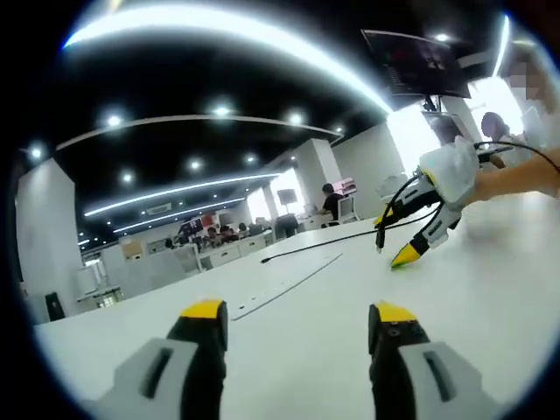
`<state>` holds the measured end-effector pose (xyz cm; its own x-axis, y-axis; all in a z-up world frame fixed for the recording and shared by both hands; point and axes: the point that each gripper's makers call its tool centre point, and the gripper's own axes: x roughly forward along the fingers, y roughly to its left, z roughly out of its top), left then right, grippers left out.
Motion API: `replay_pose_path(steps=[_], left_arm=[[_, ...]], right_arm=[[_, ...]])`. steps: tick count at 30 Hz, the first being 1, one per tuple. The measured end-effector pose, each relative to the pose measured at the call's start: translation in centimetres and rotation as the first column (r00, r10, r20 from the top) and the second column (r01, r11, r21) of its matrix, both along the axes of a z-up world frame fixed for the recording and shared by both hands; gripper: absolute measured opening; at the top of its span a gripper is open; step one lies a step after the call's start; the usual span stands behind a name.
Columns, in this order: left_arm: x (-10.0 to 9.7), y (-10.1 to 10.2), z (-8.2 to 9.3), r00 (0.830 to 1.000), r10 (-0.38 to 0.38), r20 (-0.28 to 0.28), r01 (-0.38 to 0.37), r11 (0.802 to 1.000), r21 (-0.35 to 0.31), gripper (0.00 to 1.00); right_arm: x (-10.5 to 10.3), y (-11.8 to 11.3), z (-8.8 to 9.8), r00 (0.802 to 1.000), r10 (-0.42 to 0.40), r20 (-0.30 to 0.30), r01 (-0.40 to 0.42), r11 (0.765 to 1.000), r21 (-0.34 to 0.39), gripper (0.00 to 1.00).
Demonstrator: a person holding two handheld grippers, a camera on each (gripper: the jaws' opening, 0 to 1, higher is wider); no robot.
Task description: Locate the USB plug end of the data cable currently connected to the USB port on the desk. Grip the plug, withdraw it from the port, and place it onto the desktop.
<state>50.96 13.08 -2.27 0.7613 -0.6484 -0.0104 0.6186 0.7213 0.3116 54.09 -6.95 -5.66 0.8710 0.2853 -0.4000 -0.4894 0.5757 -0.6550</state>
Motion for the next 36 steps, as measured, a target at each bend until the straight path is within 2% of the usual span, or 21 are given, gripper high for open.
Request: replay_pose_path(steps=[2, 6, 12, 22, 27, 29, 31, 33, 35, 36], left_arm=[[0.0, -0.1, -0.1, 1.000, -0.001, 0.002, 0.001, 1.000, 0.010, 0.65], [0.1, -0.1, 0.1, 1.000, -0.004, 0.005, 0.004, 1.000, 0.005, 0.65], [0.1, 0.0, 0.3, 1.000, -0.003, 0.011, 0.003, 1.000, 0.007, 0.65], [0.3, 0.3, 0.3, 1.000, 0.003, 0.014, -0.003, 1.000, 0.012, 0.65], [0.3, 0.3, 0.4, 1.000, 0.001, 0.014, -0.001, 1.000, 0.012, 0.65], [0.3, 0.4, 0.5, 1.000, 0.001, 0.016, -0.001, 1.000, 0.013, 0.65], [0.3, 0.4, 0.5, 1.000, 0.001, 0.017, -0.001, 1.000, 0.009, 0.65], [0.3, 0.5, 0.6, 1.000, 0.002, 0.017, -0.002, 1.000, 0.010, 0.65], [0.3, 0.6, 0.6, 1.000, 0.004, 0.017, -0.005, 1.000, 0.009, 0.65], [0.2, 0.6, 0.6, 1.000, 0.006, 0.017, -0.006, 1.000, 0.007, 0.65]], right_arm=[[-0.5, 0.0, 0.0, 0.999, 0.005, -0.036, -0.004, 1.000, 0.008, 0.47], [-1.8, 0.5, -0.6, 0.988, 0.008, -0.155, 0.002, 0.998, 0.066, 0.50], [-3.0, 0.6, -0.3, 0.975, 0.028, -0.220, -0.008, 0.996, 0.091, 0.46], [-5.8, 1.5, 1.1, 0.940, 0.102, -0.327, -0.025, 0.972, 0.234, 0.43], [-6.5, 2.8, 0.7, 0.898, 0.157, -0.411, -0.003, 0.936, 0.352, 0.43], [-6.6, 3.4, 1.0, 0.894, 0.183, -0.408, -0.016, 0.925, 0.379, 0.41], [-7.0, 4.6, 1.7, 0.892, 0.232, -0.389, -0.027, 0.884, 0.466, 0.41], [-7.2, 5.5, 2.7, 0.897, 0.269, -0.352, -0.040, 0.840, 0.542, 0.41], [-6.9, 5.7, 3.8, 0.917, 0.272, -0.291, -0.050, 0.803, 0.594, 0.43], [-6.8, 5.8, 4.2, 0.932, 0.264, -0.250, -0.072, 0.808, 0.584, 0.43]])
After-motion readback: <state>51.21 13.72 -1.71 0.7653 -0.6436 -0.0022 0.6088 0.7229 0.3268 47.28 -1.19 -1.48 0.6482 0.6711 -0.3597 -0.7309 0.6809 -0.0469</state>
